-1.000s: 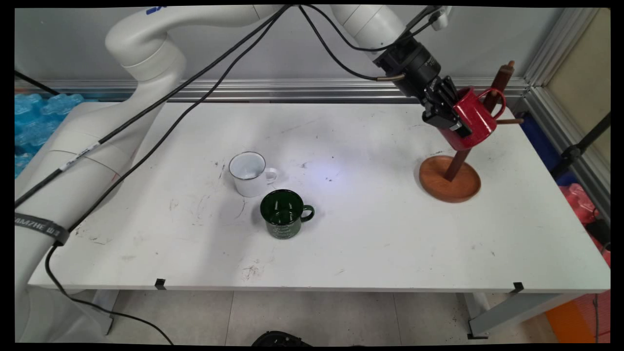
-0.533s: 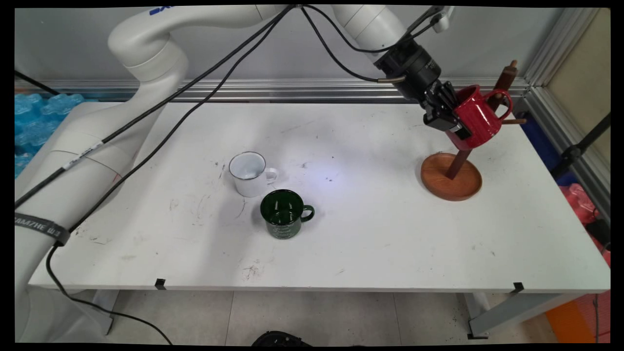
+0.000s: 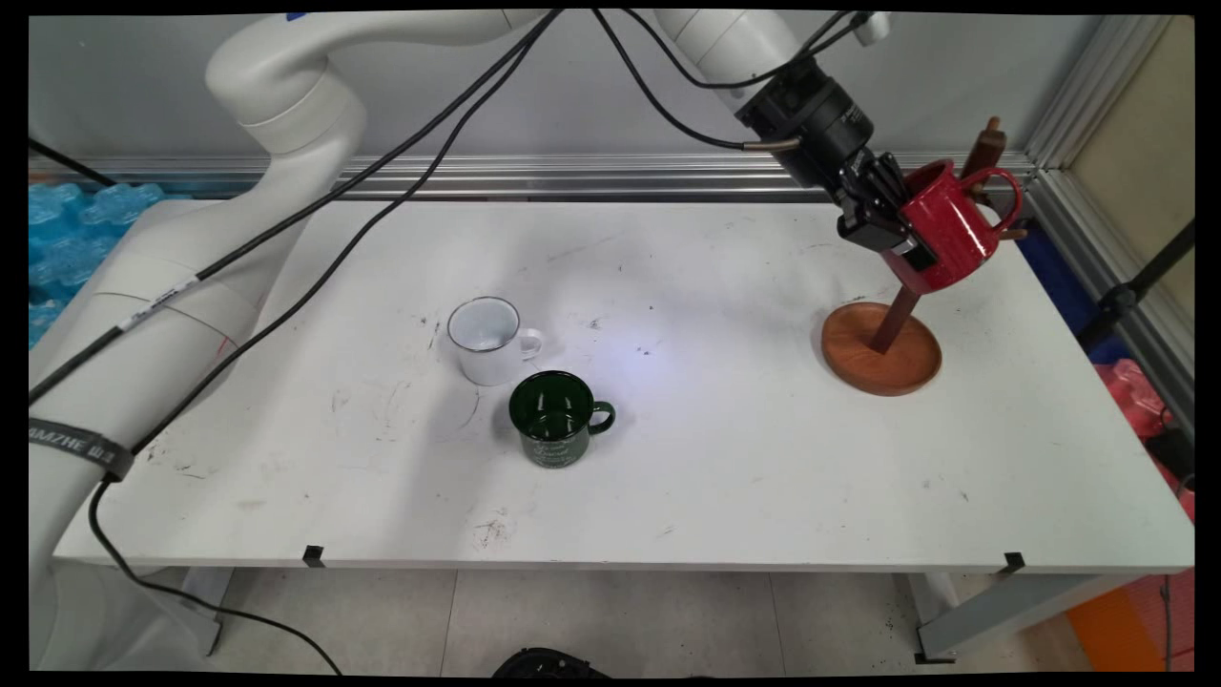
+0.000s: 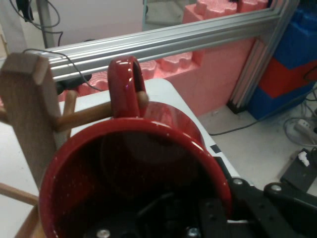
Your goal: Place the picked object on the table
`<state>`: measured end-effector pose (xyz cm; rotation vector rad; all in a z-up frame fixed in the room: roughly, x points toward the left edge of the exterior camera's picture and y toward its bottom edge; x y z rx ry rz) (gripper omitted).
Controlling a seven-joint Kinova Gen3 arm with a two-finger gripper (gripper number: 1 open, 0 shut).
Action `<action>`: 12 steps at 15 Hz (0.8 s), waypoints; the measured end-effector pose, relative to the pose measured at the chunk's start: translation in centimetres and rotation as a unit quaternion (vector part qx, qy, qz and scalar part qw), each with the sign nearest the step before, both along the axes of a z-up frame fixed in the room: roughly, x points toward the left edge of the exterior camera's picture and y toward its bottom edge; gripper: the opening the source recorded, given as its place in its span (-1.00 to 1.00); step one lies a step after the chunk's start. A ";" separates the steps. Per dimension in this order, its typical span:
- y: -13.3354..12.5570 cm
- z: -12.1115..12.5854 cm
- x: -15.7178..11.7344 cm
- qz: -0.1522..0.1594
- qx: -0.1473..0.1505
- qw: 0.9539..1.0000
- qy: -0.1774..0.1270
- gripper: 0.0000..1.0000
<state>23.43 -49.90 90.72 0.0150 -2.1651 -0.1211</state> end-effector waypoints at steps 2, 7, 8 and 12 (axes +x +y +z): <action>0.4 0.4 0.2 0.000 0.003 1.000 0.000 -1.00; 1.6 1.7 0.9 0.003 0.008 1.000 -0.001 -1.00; 2.0 2.0 1.1 0.005 0.009 1.000 -0.001 -1.00; 3.5 3.4 1.7 0.014 0.013 1.000 0.000 -1.00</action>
